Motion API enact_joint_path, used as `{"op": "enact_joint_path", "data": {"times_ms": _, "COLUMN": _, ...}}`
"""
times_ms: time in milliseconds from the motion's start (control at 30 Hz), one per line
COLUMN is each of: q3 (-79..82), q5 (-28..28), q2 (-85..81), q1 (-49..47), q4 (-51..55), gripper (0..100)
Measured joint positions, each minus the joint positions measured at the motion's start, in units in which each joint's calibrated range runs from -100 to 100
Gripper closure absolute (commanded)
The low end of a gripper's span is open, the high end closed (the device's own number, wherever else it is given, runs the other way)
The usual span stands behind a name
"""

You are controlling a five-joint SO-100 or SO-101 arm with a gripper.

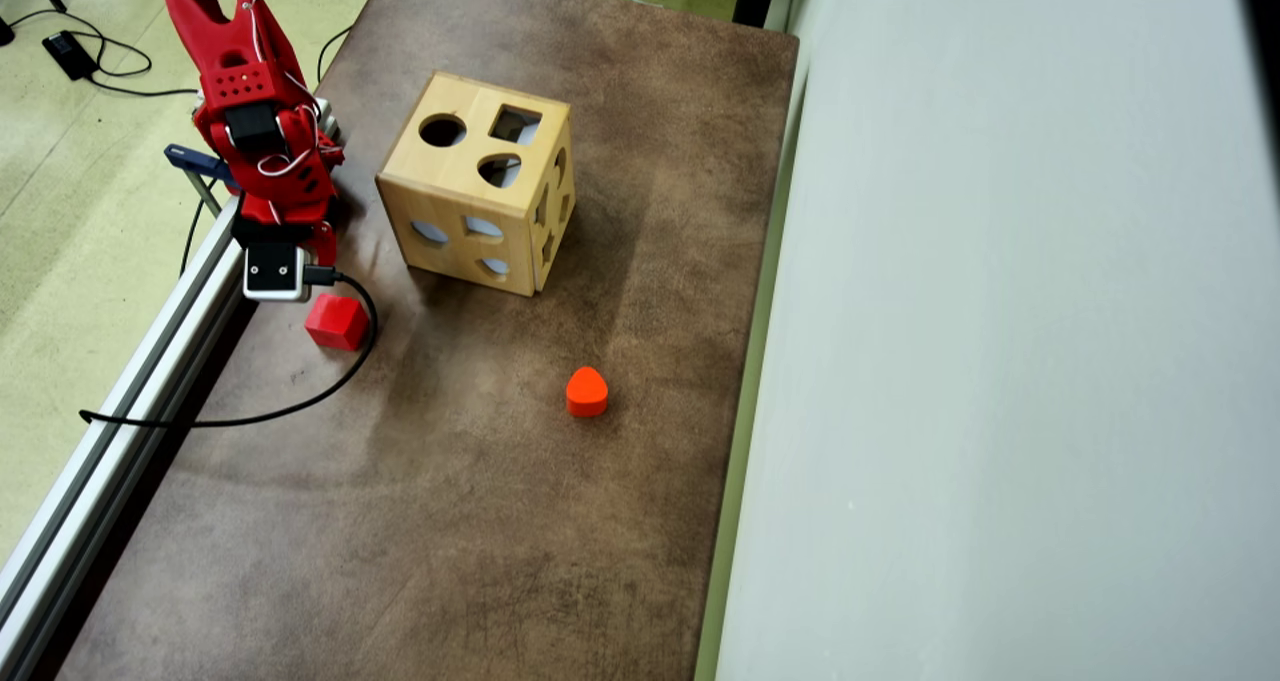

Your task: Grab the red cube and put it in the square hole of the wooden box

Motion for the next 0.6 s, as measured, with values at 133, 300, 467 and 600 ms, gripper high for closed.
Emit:
{"op": "enact_joint_path", "data": {"times_ms": 133, "q3": 0.0, "q5": -0.15, "q2": -0.08, "q1": 1.87, "q4": -0.08, "gripper": 96}}
{"op": "enact_joint_path", "data": {"times_ms": 300, "q3": -0.36, "q5": -0.15, "q2": -0.08, "q1": 2.8, "q4": 0.0, "gripper": 96}}
{"op": "enact_joint_path", "data": {"times_ms": 467, "q3": -5.33, "q5": -0.15, "q2": -0.08, "q1": 2.8, "q4": 5.25, "gripper": 91}}
{"op": "enact_joint_path", "data": {"times_ms": 600, "q3": -10.47, "q5": -0.15, "q2": 0.0, "q1": 2.87, "q4": 12.59, "gripper": 79}}
